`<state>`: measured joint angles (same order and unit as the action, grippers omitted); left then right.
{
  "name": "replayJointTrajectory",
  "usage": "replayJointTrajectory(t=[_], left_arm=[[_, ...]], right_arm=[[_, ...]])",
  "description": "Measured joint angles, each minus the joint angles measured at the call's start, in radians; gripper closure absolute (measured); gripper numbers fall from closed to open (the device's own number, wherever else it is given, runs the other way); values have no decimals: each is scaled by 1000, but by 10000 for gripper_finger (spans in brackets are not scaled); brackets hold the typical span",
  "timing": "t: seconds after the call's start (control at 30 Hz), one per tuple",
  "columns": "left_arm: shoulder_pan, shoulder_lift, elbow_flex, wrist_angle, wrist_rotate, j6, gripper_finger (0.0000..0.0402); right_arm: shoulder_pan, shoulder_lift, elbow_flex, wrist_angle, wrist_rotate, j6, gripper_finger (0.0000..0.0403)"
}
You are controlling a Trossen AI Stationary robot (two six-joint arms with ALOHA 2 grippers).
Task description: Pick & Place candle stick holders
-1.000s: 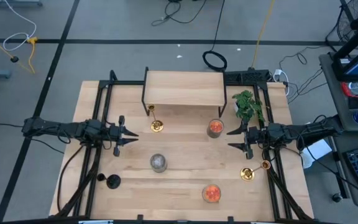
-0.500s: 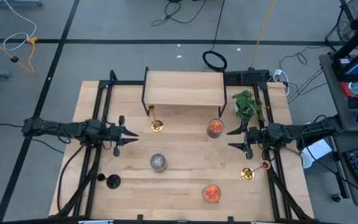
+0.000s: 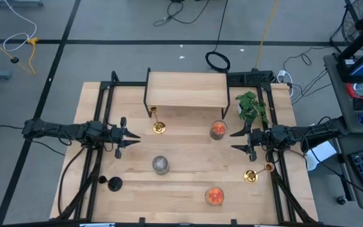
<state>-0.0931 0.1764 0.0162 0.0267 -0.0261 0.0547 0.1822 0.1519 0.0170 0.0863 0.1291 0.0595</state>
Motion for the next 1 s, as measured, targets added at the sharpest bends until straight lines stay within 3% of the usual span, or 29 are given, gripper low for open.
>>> replayJointTrajectory(t=[1.0], left_arm=[[0, 0, 0, 0, 0, 23, 321]], right_arm=[[0, 0, 0, 0, 0, 32, 179]])
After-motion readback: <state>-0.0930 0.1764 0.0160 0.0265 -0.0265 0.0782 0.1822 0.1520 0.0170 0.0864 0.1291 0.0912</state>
